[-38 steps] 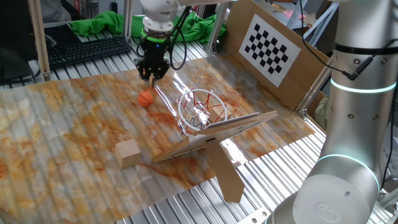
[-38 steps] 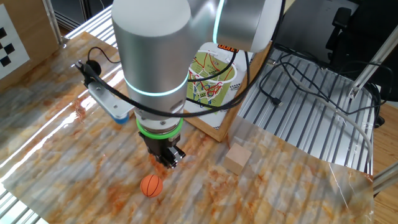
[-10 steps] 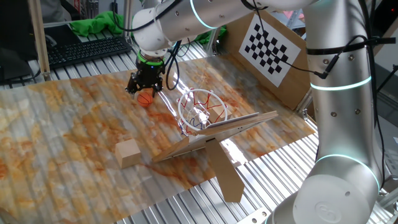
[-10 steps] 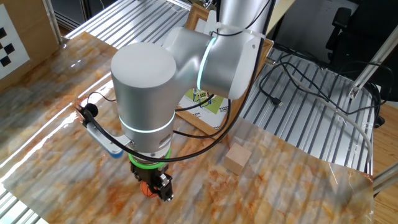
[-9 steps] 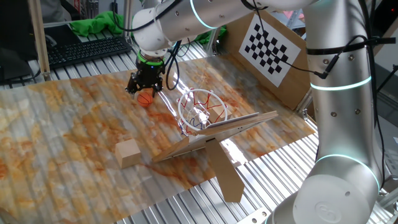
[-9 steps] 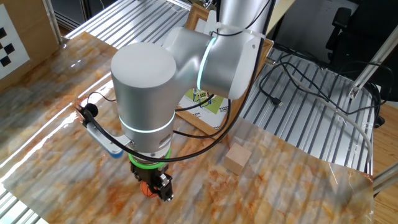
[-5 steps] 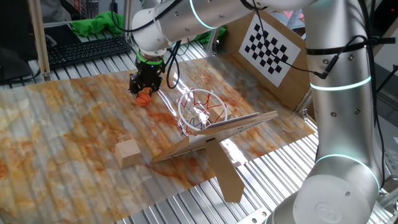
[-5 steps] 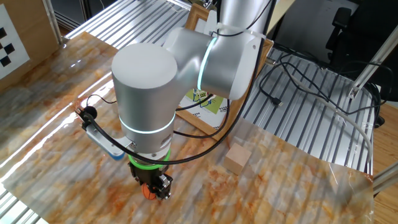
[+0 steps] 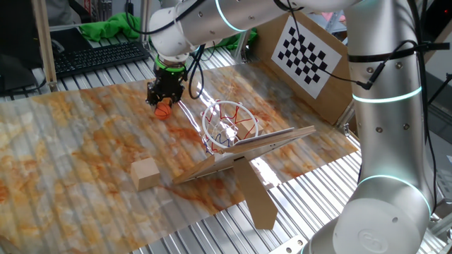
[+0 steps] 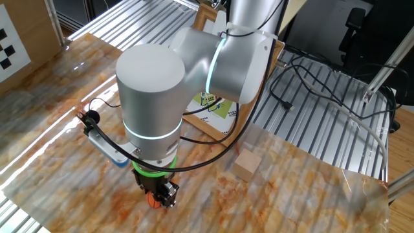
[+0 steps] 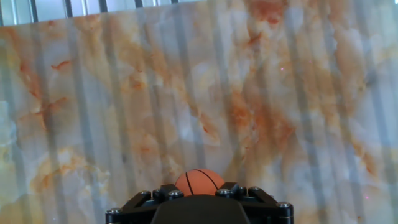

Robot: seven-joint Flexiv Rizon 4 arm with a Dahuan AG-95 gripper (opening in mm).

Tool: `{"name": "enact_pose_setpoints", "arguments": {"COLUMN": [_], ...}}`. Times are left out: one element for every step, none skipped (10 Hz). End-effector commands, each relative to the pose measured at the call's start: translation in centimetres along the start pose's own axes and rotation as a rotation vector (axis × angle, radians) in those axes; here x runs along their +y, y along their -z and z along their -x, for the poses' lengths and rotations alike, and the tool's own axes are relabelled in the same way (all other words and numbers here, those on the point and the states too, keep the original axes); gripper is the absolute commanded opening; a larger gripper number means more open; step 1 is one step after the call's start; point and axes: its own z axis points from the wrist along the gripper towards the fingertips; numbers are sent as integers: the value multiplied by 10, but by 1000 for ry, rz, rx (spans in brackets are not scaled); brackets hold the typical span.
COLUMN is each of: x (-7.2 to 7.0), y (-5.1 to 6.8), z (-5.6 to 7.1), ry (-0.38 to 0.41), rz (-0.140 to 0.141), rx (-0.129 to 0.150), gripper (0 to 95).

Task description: Grab a basketball, release it and shoot it into the basket

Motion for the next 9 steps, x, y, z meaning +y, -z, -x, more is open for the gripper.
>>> {"name": "enact_pose_setpoints", "arguments": {"x": [0, 0, 0, 0, -1, -2, -3, -3, -4], "y": [13, 22, 32, 43, 65, 84, 101, 114, 132], "z": [0, 1, 1, 0, -1, -3, -6, -9, -14], "ry": [3, 8, 11, 14, 15, 14, 15, 13, 13], "rz": [-1, -3, -5, -9, -15, -16, -17, -18, -22], "rx": [13, 20, 30, 31, 40, 47, 50, 52, 51], "gripper": [0, 0, 0, 0, 0, 0, 0, 0, 0]}}
